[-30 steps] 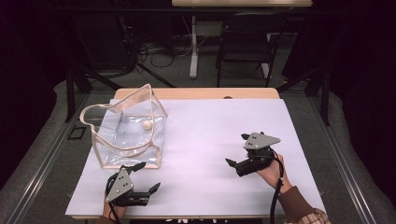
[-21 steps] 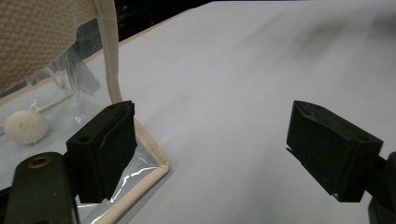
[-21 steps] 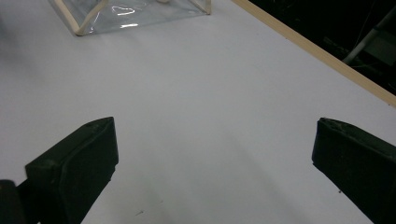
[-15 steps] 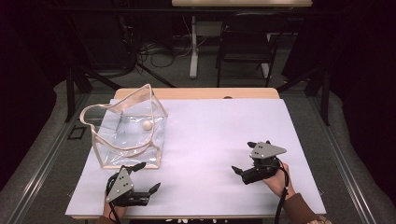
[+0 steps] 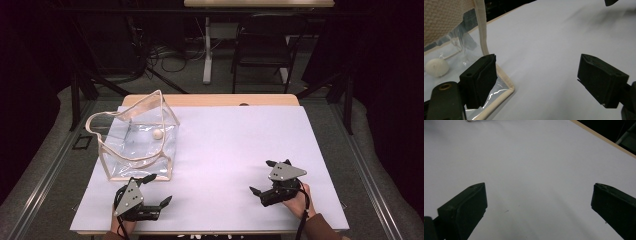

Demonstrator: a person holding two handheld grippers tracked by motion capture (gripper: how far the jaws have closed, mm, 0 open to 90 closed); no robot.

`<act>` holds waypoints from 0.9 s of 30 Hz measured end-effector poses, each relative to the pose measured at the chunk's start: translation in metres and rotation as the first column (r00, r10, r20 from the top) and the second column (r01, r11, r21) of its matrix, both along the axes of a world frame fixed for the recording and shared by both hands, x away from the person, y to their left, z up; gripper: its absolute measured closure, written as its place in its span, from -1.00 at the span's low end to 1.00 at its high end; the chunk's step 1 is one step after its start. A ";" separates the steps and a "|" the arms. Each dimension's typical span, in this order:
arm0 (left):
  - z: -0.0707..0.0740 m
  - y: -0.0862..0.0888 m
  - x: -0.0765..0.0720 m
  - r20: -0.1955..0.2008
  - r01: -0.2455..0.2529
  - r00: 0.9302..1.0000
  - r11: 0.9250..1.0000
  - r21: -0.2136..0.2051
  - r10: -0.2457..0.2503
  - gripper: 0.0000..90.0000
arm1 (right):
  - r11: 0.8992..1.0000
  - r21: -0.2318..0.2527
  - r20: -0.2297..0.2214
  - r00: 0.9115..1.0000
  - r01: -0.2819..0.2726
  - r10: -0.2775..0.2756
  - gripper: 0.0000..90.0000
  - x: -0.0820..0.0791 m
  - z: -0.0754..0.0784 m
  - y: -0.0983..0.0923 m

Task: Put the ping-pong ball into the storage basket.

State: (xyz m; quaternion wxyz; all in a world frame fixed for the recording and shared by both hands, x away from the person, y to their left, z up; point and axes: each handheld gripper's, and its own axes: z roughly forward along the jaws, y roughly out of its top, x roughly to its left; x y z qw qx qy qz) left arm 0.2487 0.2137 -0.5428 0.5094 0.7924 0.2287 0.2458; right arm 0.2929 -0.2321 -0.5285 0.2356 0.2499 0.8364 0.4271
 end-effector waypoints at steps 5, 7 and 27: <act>0.000 0.000 0.000 -0.002 -0.001 1.000 1.000 -0.003 0.001 -0.64 | 1.000 0.010 0.006 1.000 0.011 -0.011 -1.00 -0.005 -0.006 -0.005; 0.000 0.000 0.000 -0.001 0.001 1.000 1.000 0.000 -0.001 -0.64 | 1.000 0.007 0.010 1.000 0.019 -0.019 -1.00 -0.007 -0.008 -0.007; -0.002 -0.001 0.001 -0.009 0.000 1.000 1.000 0.009 0.000 -0.64 | 0.998 0.042 0.046 0.998 0.042 -0.044 -1.00 -0.025 -0.021 -0.019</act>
